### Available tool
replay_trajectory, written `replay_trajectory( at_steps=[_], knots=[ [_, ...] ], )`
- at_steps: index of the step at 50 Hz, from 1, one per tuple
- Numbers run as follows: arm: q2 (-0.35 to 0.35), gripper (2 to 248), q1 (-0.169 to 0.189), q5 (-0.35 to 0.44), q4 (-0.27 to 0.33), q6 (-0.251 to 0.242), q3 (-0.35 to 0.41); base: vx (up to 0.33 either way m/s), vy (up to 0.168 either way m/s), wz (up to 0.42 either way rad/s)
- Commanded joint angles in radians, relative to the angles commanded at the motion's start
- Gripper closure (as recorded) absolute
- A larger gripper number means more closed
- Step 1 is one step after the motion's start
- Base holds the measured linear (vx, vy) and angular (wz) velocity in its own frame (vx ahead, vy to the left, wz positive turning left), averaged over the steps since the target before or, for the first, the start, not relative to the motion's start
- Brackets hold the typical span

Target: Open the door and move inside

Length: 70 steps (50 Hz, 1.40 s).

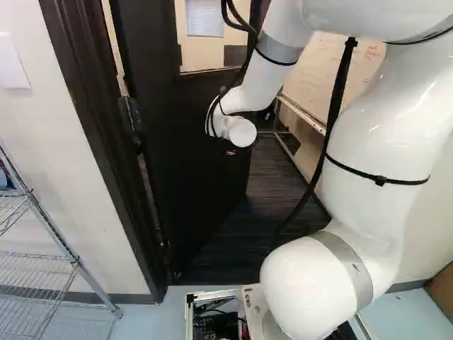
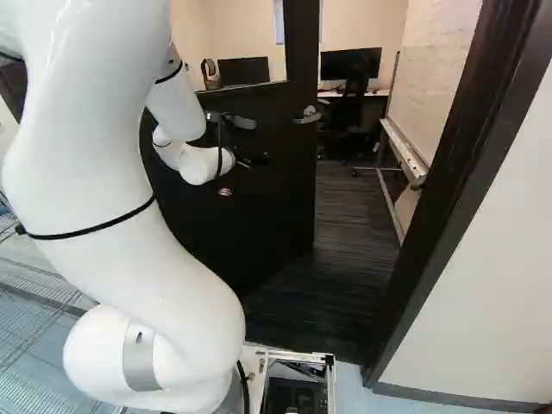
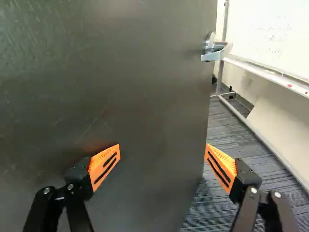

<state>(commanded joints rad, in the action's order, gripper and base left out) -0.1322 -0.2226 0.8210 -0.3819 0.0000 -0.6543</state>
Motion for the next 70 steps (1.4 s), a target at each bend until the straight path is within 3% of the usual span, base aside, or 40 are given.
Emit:
replay_trajectory(
  at_steps=[70],
  knots=[
    [-0.138,3,-0.122,0.000,0.304,0.000,-0.155,0.000,0.000,0.000]
  ],
)
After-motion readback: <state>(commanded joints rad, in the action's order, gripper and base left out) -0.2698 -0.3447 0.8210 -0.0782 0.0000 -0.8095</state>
